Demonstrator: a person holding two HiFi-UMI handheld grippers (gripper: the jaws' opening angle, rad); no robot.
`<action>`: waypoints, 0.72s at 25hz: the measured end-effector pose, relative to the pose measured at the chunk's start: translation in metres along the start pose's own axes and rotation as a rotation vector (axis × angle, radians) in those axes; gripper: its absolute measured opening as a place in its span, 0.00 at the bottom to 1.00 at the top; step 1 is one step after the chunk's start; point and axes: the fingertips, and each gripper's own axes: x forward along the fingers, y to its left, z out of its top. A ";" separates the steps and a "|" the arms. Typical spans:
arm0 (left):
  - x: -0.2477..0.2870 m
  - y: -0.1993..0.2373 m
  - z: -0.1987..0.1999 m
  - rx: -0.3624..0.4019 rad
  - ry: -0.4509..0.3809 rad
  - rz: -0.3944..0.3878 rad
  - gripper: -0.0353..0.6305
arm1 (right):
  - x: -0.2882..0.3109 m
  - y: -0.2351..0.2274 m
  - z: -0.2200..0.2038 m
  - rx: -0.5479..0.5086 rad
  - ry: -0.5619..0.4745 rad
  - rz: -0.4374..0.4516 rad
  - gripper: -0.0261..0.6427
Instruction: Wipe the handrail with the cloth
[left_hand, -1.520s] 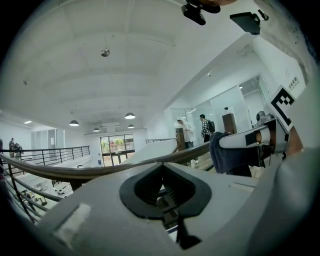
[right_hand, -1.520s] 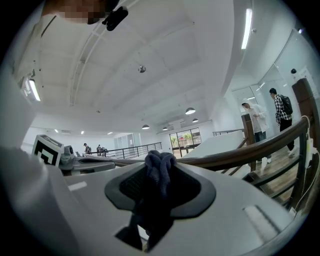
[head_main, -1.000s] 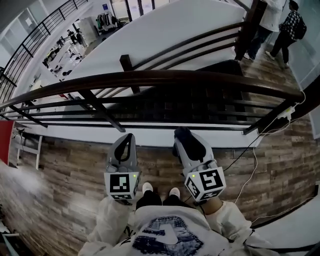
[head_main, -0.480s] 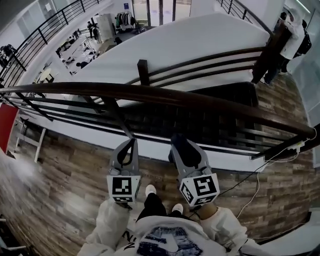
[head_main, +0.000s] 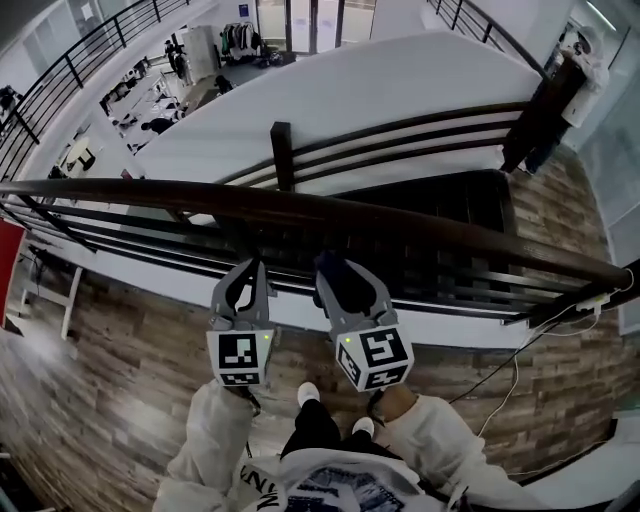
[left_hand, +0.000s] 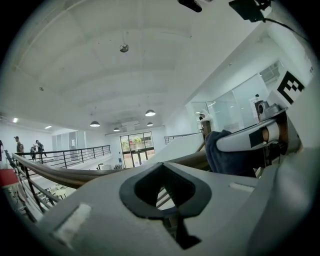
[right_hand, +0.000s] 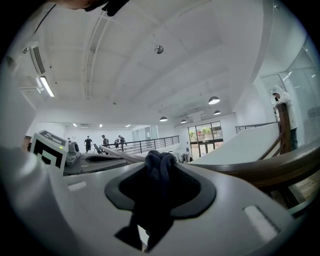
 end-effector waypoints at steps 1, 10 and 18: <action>0.006 0.006 -0.001 -0.001 -0.003 -0.002 0.05 | 0.010 0.003 0.000 -0.002 0.003 0.001 0.25; 0.054 0.044 -0.015 0.017 0.011 -0.018 0.05 | 0.091 0.028 -0.011 0.012 0.031 0.025 0.25; 0.090 0.084 -0.030 0.008 0.042 -0.016 0.05 | 0.149 0.044 -0.013 0.018 0.055 0.041 0.25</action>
